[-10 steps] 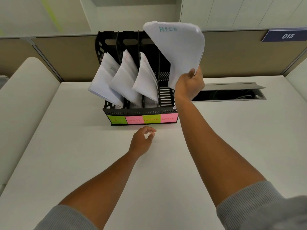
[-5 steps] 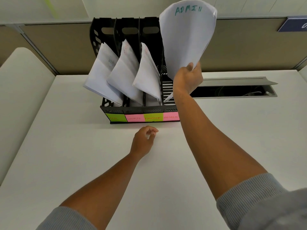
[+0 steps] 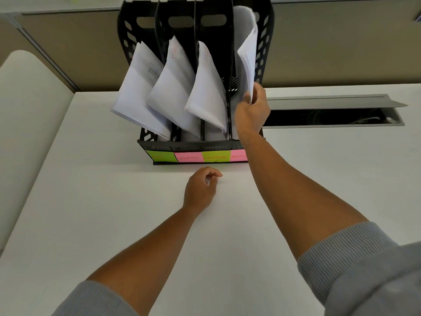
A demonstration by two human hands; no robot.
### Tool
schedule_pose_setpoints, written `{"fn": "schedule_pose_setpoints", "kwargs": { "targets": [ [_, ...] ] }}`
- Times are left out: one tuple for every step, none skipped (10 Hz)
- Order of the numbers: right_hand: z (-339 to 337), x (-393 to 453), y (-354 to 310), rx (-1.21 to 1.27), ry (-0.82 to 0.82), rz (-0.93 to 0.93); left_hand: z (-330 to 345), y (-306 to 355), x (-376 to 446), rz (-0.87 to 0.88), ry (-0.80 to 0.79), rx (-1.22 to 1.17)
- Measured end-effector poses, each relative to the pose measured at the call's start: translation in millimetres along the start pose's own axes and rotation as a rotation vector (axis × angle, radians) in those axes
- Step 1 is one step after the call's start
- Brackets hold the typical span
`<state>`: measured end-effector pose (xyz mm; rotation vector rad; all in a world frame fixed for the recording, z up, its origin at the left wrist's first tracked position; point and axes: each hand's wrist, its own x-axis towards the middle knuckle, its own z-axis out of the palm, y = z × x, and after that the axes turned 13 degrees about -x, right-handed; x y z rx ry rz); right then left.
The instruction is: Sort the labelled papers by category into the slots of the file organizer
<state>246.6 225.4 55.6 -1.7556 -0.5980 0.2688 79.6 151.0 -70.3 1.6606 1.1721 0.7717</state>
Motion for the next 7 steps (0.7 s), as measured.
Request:
{"fn": "schedule_pose_setpoints", "kwargs": {
  "targets": [
    [-2,-3,8,-0.055,-0.062,0.044,0,-1,0,0.002,-0.002,0.010],
    [-6,-6,9,-0.080,-0.087,0.066,-1,1,0,0.001,-0.002,0.014],
    [-13,-10,4,-0.093,-0.089,0.062,-4,7,-2,0.011,-0.006,0.017],
    [-23,-18,1,-0.144,-0.105,0.010,-7,15,-4,0.028,-0.001,0.033],
    [-34,-33,-2,-0.199,-0.129,-0.056,-14,25,-7,0.036,0.005,0.071],
    [-49,-52,0,-0.236,-0.121,-0.155,-21,34,-15,0.022,0.004,0.064],
    [-64,-77,6,-0.343,-0.106,-0.263,-26,41,-22,-0.014,-0.027,0.115]
  ]
}}
